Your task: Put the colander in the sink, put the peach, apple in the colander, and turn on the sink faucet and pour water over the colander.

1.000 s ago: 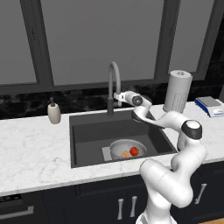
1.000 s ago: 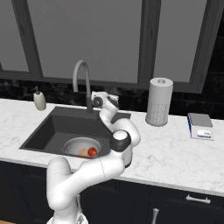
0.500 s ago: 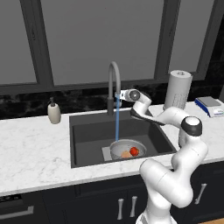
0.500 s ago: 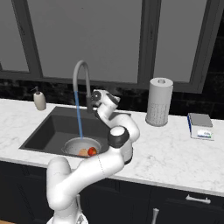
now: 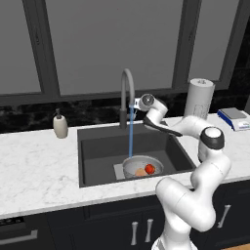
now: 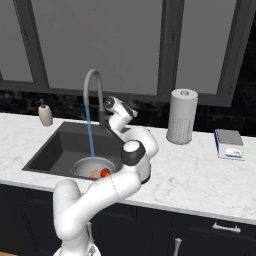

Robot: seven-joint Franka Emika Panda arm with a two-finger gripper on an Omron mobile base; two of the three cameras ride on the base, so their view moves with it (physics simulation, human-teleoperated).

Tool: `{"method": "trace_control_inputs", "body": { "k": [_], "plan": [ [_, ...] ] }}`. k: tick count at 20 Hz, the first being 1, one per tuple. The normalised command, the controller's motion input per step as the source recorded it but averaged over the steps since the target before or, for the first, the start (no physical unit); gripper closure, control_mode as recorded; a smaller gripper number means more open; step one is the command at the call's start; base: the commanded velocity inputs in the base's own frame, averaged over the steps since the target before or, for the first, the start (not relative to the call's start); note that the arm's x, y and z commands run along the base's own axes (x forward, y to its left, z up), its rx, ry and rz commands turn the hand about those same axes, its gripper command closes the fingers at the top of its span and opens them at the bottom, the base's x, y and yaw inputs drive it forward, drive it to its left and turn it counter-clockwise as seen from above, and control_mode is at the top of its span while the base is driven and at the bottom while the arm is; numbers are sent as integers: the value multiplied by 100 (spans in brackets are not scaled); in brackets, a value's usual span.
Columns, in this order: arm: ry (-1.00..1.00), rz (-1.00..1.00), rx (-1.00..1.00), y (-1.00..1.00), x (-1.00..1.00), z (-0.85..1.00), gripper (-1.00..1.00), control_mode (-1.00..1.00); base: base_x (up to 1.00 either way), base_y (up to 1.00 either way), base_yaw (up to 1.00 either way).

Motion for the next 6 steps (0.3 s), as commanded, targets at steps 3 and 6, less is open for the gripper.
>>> {"method": "trace_control_inputs", "body": {
  "k": [3, 6],
  "plan": [
    [9, -4, 0, -70, 2, -25, 100, -100, 0, 0, 0],
    [9, -3, 1, -63, 0, -14, 100, -100, 0, 0, 0]
  ]
}}
